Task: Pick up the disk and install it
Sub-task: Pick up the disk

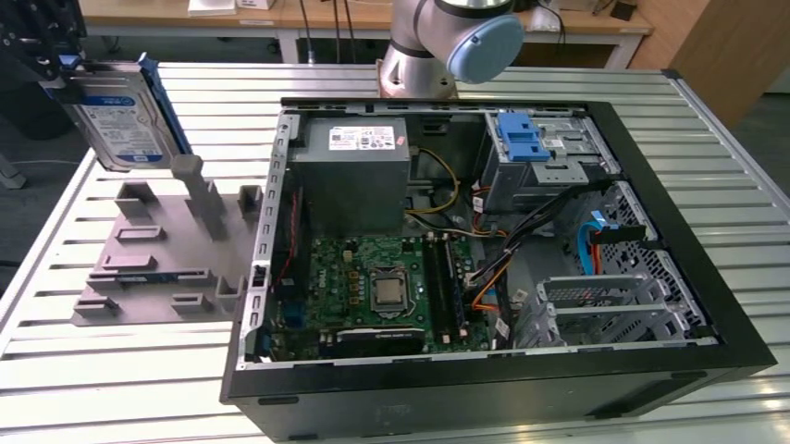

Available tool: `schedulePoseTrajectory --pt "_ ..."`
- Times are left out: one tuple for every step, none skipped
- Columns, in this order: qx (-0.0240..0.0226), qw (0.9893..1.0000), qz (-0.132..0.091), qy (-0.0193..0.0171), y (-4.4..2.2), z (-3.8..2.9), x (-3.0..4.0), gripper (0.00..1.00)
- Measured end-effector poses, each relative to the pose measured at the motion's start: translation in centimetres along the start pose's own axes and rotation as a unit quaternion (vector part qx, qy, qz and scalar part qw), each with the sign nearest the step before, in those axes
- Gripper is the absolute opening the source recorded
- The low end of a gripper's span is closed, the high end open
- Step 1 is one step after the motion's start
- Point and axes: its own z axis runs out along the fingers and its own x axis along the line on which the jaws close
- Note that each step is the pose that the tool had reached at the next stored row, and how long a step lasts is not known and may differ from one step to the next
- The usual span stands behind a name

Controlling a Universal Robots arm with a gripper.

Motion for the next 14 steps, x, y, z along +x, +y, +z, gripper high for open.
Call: schedulePoseTrajectory --pt "0.0000 1.0000 0.000 0.0000 0.00 -0.02 0.00 0.36" --pt "-0.0001 1.0000 0.000 0.0000 0.00 -0.05 0.00 0.36" --pt "-0.0001 1.0000 0.000 0.0000 0.00 -0.08 -0.01 0.36" --pt "-0.0001 1.0000 0.000 0.0000 0.00 -0.10 -0.01 0.36" --pt "-0.0001 1.0000 0.000 0.0000 0.01 -0.14 -0.01 0.36" --pt "-0.0001 1.0000 0.000 0.0000 0.01 -0.18 -0.01 0.36" --pt "0.0000 1.0000 0.000 0.0000 0.01 -0.22 -0.01 0.36" --pt "0.0000 1.0000 0.000 0.0000 0.01 -0.27 -0.02 0.36" --pt "0.0000 1.0000 0.000 0.0000 0.01 -0.31 -0.01 0.36" --pt "0.0000 1.0000 0.000 0.0000 0.01 -0.34 -0.02 0.36" --pt "0.0000 1.0000 0.000 0.0000 0.01 -0.37 -0.02 0.36" --pt "0.0000 1.0000 0.000 0.0000 0.01 -0.40 -0.02 0.36" --pt "-0.0001 1.0000 0.000 0.0000 0.01 -0.45 -0.02 0.36" --pt "-0.0001 1.0000 0.000 0.0000 0.02 -0.49 -0.02 0.36"
